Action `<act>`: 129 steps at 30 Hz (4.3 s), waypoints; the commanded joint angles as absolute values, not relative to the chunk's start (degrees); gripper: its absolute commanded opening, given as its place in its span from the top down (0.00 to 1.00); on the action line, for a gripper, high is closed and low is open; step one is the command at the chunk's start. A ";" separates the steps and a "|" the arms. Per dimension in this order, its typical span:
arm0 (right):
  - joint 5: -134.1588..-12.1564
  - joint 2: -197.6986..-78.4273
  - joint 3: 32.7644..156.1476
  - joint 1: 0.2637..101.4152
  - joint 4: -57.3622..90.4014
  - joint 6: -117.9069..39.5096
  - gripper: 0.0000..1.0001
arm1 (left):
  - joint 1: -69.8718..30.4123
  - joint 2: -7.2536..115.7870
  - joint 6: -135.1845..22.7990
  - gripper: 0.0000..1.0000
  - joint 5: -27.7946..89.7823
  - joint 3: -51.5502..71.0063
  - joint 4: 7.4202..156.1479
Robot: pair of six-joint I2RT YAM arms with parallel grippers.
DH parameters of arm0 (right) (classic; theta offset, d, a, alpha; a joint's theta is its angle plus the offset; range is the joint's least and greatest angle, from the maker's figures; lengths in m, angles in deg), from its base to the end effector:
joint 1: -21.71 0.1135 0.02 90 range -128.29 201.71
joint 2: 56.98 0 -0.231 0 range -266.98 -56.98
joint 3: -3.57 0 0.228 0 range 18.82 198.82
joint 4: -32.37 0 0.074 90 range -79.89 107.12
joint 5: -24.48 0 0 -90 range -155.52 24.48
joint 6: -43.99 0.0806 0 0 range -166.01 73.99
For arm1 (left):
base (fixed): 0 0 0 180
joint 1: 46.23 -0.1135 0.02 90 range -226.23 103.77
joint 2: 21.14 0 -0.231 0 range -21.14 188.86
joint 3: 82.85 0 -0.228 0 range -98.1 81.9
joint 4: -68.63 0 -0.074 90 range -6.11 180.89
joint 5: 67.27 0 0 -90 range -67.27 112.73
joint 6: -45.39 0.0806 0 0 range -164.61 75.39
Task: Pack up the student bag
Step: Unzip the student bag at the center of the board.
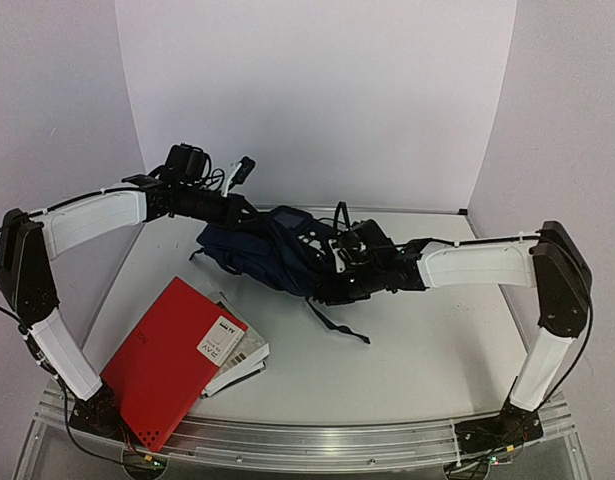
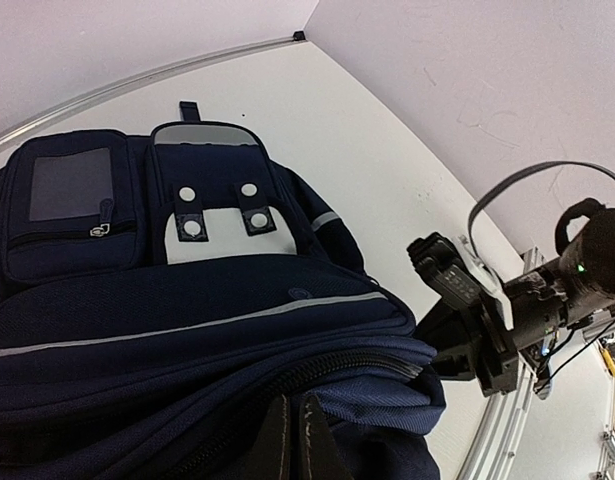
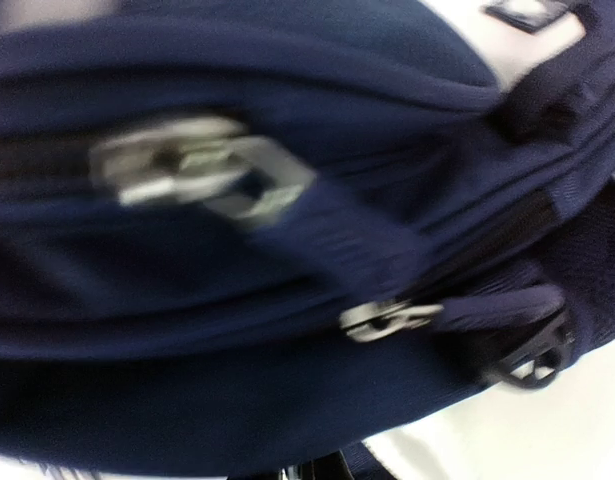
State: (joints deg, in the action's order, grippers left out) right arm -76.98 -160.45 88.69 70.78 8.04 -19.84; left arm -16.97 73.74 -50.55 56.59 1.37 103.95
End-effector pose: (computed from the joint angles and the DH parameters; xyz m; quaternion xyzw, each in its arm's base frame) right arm 0.2517 0.3147 0.1627 -0.2202 0.8853 0.3162 0.2605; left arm 0.3130 -0.2268 0.2676 0.3040 0.8014 -0.3804 0.3473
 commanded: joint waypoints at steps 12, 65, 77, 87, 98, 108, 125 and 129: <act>-76.40 -159.16 88.02 74.21 15.55 -14.16 0.94 | -16.16 73.31 -52.19 1.00 58.25 0.44 95.30; -80.52 -147.58 79.92 60.04 11.05 -14.37 1.00 | -9.53 66.08 -54.33 0.27 48.29 19.82 88.34; -80.04 -147.94 81.79 60.04 5.53 -19.06 1.00 | -6.46 78.28 -36.82 0.25 50.19 5.65 95.77; -76.48 -147.34 84.13 60.04 0.99 -20.06 1.00 | -3.86 88.35 -33.52 0.55 50.96 -2.22 100.69; -74.13 -146.68 85.94 65.26 -1.67 -17.25 1.00 | -3.78 91.56 -41.13 1.00 56.65 -0.48 91.25; -69.37 -153.36 90.85 76.44 1.66 -10.63 1.00 | -3.78 92.83 -46.47 1.00 61.15 -1.41 85.15; -65.54 -160.18 94.76 80.00 16.23 -6.46 0.99 | -4.03 94.72 -60.82 0.99 63.62 0.59 66.13; -65.88 -158.62 94.36 80.00 15.97 -7.88 0.82 | -5.34 91.77 -62.21 0.80 61.01 3.93 65.42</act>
State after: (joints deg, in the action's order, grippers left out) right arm -65.11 -160.18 91.97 78.96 10.11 -6.39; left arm -4.46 94.67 -59.27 62.97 1.80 73.28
